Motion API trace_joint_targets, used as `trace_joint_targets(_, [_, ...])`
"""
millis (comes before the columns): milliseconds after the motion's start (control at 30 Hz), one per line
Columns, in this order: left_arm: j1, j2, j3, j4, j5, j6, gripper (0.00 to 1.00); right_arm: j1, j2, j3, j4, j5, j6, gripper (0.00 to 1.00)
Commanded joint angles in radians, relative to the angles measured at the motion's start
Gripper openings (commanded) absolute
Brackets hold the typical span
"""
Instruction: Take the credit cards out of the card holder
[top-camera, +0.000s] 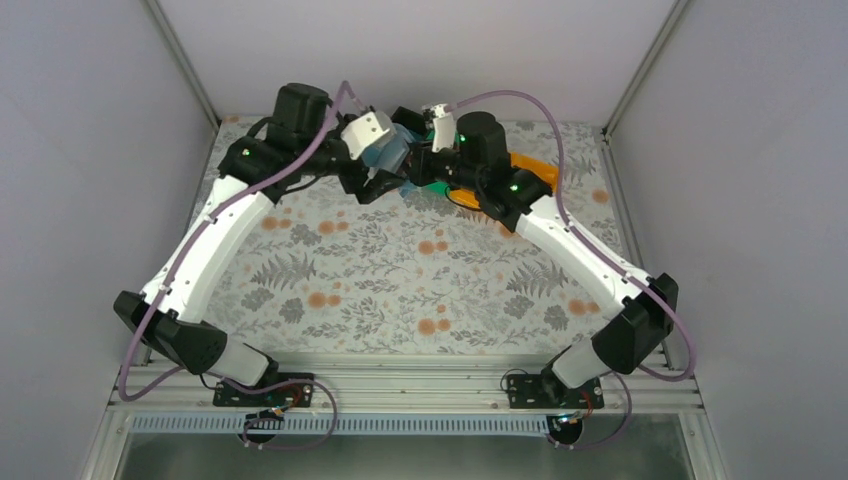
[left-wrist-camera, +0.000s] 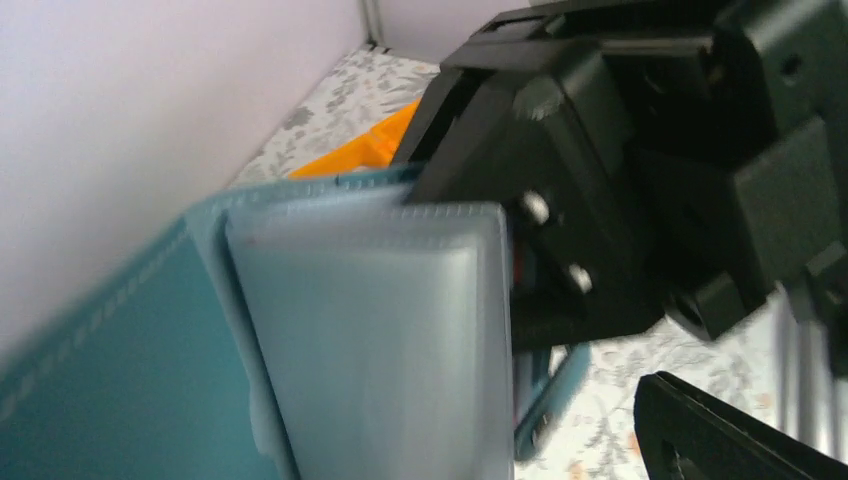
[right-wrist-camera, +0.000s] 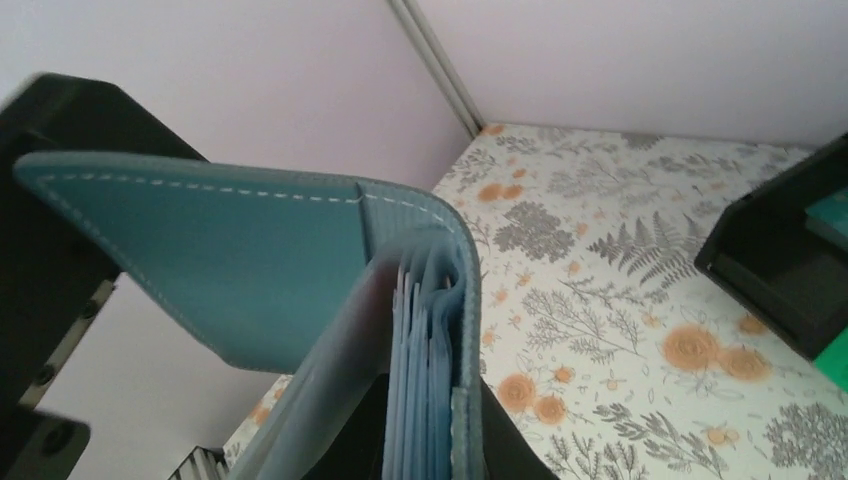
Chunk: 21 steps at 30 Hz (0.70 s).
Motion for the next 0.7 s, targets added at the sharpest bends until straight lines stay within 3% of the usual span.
trace_joint_targets(0, [-0.062, 0.024, -0.017, 0.06, -0.27, 0.052, 1.0, 0.048, 0.004, 0.066, -0.021, 0.124, 0.056, 0.04])
trace_joint_targets(167, [-0.072, 0.05, 0.004, 0.055, -0.393, 0.076, 1.0, 0.058, -0.009, 0.075, -0.055, 0.103, 0.008, 0.04])
trace_joint_targets(233, [-0.068, 0.025, -0.002, 0.053, -0.404, 0.105, 0.94, 0.055, -0.035, 0.058, -0.071, 0.117, -0.02, 0.04])
trace_joint_targets(400, [-0.042, -0.006, 0.028, -0.007, -0.263, 0.138, 0.68, 0.053, -0.056, 0.066, -0.112, 0.076, -0.121, 0.04])
trace_joint_targets(667, [0.013, -0.023, 0.043, -0.071, -0.106, 0.143, 0.13, 0.047, -0.109, 0.079, -0.153, -0.061, -0.277, 0.04])
